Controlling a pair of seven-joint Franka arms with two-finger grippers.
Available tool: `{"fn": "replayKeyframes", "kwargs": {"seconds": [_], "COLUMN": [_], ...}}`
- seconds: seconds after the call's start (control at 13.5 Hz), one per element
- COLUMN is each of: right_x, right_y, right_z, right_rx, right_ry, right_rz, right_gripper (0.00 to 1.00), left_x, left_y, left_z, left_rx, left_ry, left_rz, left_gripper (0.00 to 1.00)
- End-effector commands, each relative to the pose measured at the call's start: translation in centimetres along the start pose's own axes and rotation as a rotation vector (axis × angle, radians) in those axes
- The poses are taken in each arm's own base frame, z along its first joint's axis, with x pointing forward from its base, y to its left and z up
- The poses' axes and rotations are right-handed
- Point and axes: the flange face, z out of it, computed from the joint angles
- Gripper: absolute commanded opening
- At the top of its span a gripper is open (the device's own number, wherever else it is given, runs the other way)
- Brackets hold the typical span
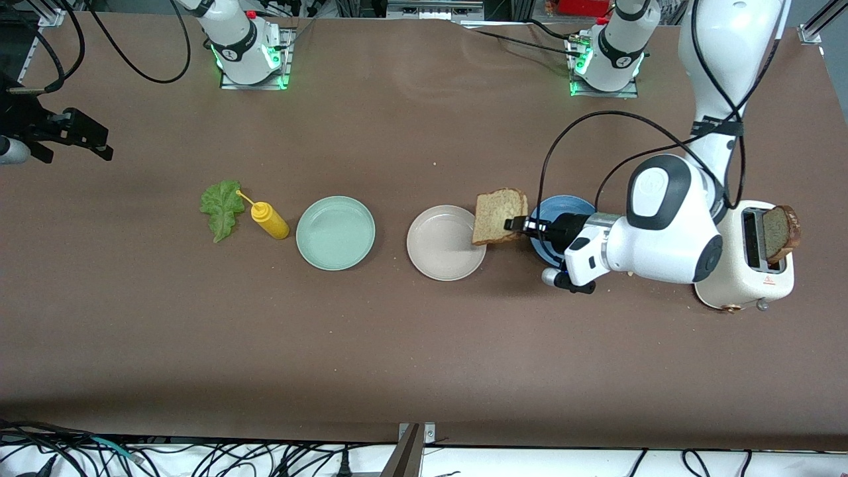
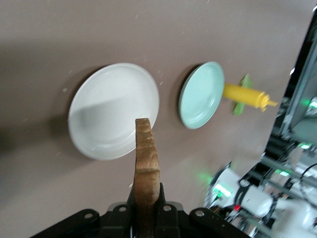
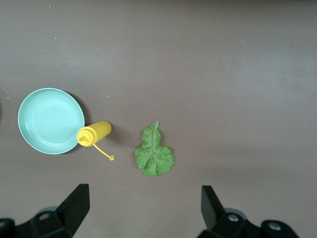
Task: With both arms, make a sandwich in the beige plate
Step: 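Lift the bread slice out and carry it to the beige plate, then lower the bread slice onto the beige plate and open the left gripper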
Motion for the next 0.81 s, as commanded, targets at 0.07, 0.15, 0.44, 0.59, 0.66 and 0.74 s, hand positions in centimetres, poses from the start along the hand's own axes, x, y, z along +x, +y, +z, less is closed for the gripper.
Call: {"fn": "replayKeyframes", "kwargs": {"seconds": [0.07, 0.15, 0.44, 0.59, 0.66, 0.74], "right_x": [-0.3, -0.3, -0.3, -0.3, -0.3, -0.3], "right_y": [0.1, 0.0, 0.1, 0.1, 0.1, 0.1], "right_z": [-0.7, -0.7, -0.7, -0.7, -0.7, -0.7], "right_rx": [0.005, 0.003, 0.003, 0.003, 0.003, 0.003], "right_ry": [0.001, 0.001, -0.001, 0.001, 0.001, 0.001], "right_rz": [0.004, 0.002, 0.004, 0.004, 0.004, 0.004], "right_gripper": [1.0, 1.0, 1.0, 1.0, 1.0, 1.0], "left_x": [2.3, 2.7, 3.9, 4.1, 3.8, 3.7], "left_y": [0.3, 0.6, 0.9, 1.0, 1.2, 1.1], "left_z": [2.3, 3.5, 8.8, 11.0, 12.0, 12.4], "left_rx": [-0.053, -0.046, -0.022, -0.015, -0.008, -0.005], "left_ry": [0.083, 0.098, 0.156, 0.168, 0.155, 0.149], "left_rz": [-0.029, -0.026, -0.027, -0.03, -0.026, -0.028], "left_gripper": [0.0, 0.0, 0.0, 0.0, 0.0, 0.0]}}
